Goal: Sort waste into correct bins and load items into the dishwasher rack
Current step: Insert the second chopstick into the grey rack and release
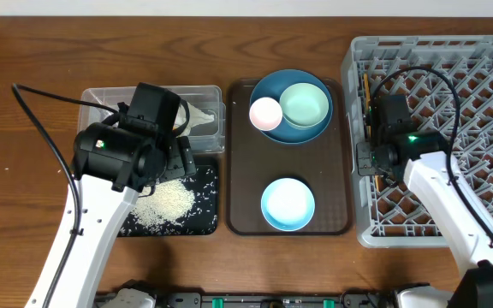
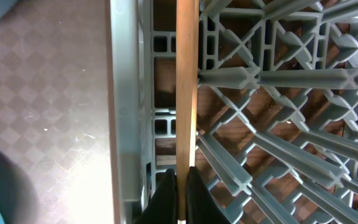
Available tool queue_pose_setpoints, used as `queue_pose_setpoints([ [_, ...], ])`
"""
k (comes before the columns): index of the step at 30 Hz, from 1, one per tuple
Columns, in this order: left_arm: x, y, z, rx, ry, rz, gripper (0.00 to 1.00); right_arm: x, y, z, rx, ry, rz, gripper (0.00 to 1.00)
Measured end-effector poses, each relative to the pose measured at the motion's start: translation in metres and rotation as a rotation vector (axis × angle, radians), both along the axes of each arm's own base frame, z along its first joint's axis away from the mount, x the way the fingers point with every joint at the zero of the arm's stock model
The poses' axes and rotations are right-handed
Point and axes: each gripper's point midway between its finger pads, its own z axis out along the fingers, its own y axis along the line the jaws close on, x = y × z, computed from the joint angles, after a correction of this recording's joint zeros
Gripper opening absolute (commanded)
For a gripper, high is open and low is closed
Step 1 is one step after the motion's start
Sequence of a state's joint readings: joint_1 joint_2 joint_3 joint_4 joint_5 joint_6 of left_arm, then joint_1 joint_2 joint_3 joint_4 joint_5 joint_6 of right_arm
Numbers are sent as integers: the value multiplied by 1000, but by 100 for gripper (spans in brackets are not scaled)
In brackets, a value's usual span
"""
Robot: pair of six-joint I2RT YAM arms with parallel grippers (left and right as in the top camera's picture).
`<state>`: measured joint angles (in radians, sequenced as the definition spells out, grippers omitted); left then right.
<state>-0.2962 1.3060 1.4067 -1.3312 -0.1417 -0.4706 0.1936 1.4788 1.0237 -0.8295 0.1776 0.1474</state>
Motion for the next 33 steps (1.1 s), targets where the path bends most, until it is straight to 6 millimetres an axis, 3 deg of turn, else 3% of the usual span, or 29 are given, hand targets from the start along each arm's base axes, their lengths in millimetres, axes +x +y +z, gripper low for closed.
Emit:
queue_pose_setpoints([
  [9,0,0,0,0,0,0,95,0,-1,-1,-8,3,-2,2],
  [16,0,0,0,0,0,0,95,0,-2,-1,-16,3,3,15],
  [33,0,0,0,0,0,0,95,0,-2,-1,-17,3,3,14],
])
